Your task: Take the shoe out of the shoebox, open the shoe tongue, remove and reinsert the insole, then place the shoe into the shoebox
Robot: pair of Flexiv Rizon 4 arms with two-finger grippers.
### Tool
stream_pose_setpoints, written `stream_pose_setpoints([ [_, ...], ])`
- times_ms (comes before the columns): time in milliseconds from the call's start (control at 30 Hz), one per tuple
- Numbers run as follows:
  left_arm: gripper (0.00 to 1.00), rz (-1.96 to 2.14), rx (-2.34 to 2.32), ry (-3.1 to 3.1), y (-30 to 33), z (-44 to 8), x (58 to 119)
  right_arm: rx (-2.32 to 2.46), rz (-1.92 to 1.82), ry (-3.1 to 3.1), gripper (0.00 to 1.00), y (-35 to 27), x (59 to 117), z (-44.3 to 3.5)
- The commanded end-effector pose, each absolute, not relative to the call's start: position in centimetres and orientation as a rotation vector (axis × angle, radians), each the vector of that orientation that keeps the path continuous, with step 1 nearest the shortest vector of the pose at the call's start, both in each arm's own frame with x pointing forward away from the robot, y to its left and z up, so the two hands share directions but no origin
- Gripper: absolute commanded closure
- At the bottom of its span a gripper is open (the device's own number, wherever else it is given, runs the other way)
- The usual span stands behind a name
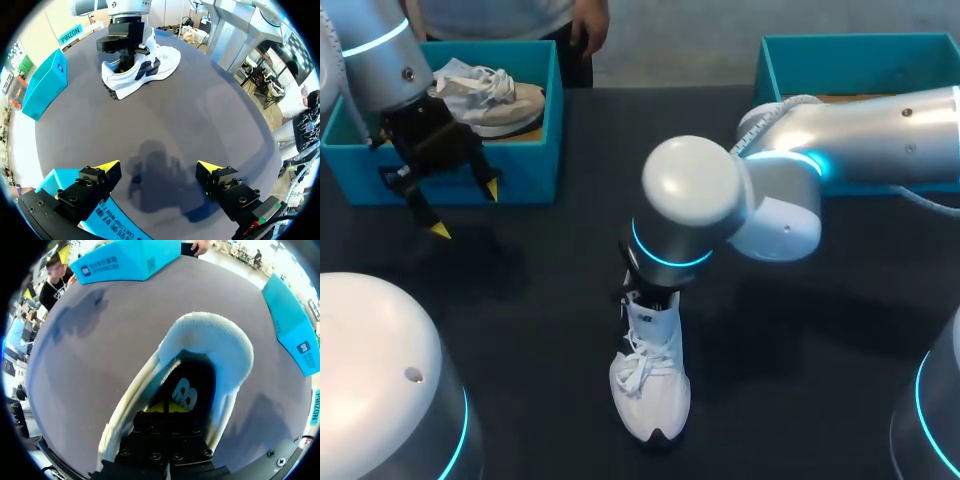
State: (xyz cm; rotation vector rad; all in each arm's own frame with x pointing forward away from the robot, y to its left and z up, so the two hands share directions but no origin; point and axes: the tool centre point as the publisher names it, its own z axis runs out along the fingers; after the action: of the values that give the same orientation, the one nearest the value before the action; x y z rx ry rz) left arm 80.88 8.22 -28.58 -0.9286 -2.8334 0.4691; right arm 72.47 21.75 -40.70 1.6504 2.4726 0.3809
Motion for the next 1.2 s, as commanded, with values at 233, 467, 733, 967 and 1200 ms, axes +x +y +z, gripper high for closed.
stream_pose_setpoints([
  [233,0.00,0.467,-0.930,-2.836,8.3,-28.6,80.7,1.551,0.495,2.515,1.00,22.0,72.2,-38.3],
  [467,0.00,0.467,-0.930,-2.836,8.3,-28.6,80.7,1.540,0.410,2.494,1.00,22.3,72.3,-37.2],
  [733,0.00,0.467,-0.930,-2.836,8.3,-28.6,80.7,1.575,0.285,2.493,1.00,21.9,71.8,-36.0],
  [967,0.00,0.467,-0.930,-2.836,8.3,-28.6,80.7,1.636,0.194,2.453,1.00,21.6,70.6,-35.5],
  [1200,0.00,0.467,-0.930,-2.836,8.3,-28.6,80.7,1.724,0.108,2.411,1.00,21.1,69.1,-35.5],
])
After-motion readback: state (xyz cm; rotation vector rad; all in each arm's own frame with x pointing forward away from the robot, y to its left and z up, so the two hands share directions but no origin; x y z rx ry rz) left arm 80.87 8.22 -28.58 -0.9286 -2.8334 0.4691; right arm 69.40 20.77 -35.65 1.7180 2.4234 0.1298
